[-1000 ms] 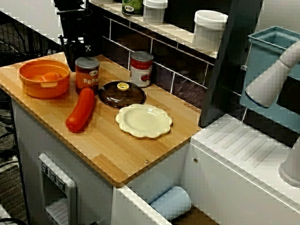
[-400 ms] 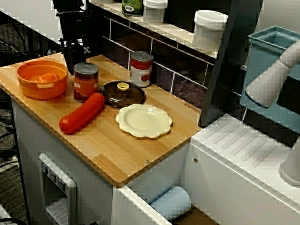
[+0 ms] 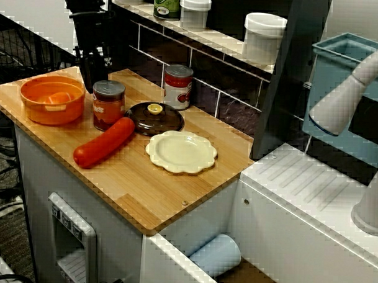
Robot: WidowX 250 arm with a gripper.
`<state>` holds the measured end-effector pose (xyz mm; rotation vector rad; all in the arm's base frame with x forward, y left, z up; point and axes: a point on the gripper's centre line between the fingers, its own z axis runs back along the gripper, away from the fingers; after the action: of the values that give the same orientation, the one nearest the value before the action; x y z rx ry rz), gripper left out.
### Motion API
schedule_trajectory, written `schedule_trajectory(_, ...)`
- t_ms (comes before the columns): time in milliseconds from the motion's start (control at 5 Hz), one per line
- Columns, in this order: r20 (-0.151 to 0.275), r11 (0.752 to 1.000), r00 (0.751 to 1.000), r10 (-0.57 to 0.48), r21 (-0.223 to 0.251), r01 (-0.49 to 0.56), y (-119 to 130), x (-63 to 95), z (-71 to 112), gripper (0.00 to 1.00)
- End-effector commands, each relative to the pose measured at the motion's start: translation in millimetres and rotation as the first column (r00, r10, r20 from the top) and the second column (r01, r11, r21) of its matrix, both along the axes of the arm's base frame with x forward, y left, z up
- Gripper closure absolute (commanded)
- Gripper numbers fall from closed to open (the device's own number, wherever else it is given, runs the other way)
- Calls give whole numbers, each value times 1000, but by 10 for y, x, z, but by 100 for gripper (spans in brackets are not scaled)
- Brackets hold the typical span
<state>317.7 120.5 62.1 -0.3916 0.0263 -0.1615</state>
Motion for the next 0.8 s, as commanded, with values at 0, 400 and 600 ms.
schedule_trajectory(0, 74, 999, 997, -21, 36, 19, -6, -41, 304, 100)
schedule_trajectory(400, 62, 999, 998, -32, 29, 30, -82, -98, 274, 100)
schedule_trajectory(600, 58, 999, 998, -36, 25, 34, -104, -121, 280, 100)
